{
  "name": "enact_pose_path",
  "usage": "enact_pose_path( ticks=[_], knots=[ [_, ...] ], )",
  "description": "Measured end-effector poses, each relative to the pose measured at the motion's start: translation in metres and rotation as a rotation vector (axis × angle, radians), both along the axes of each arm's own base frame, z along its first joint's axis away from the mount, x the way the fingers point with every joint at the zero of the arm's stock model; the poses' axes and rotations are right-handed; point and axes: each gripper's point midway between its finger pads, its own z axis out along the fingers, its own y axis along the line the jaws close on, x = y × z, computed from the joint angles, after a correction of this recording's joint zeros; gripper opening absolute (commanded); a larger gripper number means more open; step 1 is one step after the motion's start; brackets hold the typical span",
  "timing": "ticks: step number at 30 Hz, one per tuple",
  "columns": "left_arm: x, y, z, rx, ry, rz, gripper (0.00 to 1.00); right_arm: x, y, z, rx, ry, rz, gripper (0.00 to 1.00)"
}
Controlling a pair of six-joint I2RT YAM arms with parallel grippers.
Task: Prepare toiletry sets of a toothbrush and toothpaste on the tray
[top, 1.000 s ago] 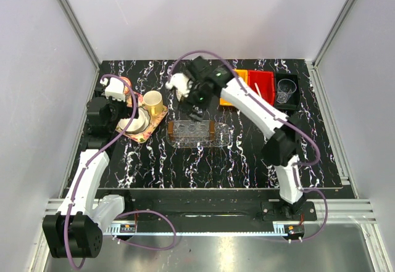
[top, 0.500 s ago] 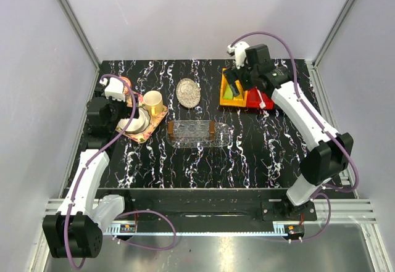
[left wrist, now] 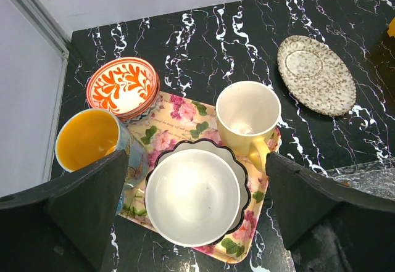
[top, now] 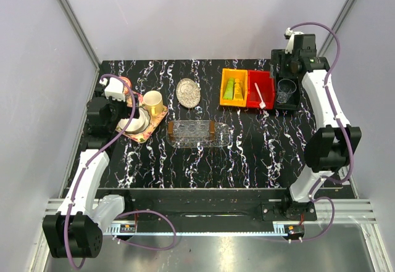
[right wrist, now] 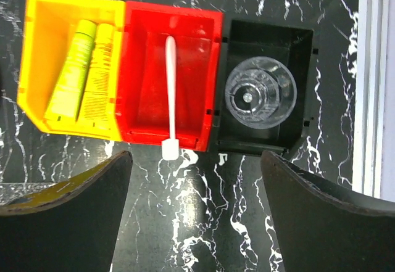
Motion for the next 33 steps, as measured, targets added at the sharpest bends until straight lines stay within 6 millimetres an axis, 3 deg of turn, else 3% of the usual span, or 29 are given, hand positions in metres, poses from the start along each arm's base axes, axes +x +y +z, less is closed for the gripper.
enact_pose_path(
  ticks=[1, 6, 13, 19, 22, 33],
  knots=[
    [0.000, 0.000, 0.000, 0.000, 0.000, -0.001, 0.99, 0.002, -0.006, -0.005, 0.004, 0.013, -0.017, 1.00],
    [0.000, 0.000, 0.000, 0.000, 0.001, -0.002, 0.99, 0.001, -0.019, -0.025, 0.011, 0.075, -0.059, 0.97],
    [0.000, 0.000, 0.000, 0.000, 0.001, -0.003, 0.99, 0.007, -0.030, -0.022, -0.002, 0.046, -0.109, 0.94],
    [0.000, -0.001, -0.001, -0.001, 0.002, -0.004, 0.99, 0.012, -0.059, -0.020, 0.007, 0.019, -0.205, 0.86],
    [0.000, -0.001, -0.001, -0.002, 0.002, -0.003, 0.99, 0.015, -0.071, -0.025, 0.001, 0.022, -0.248, 0.76],
    [0.000, -0.002, -0.001, -0.032, 0.007, 0.004, 0.99, 0.025, -0.087, -0.067, -0.021, 0.099, -0.317, 0.67]
  ],
)
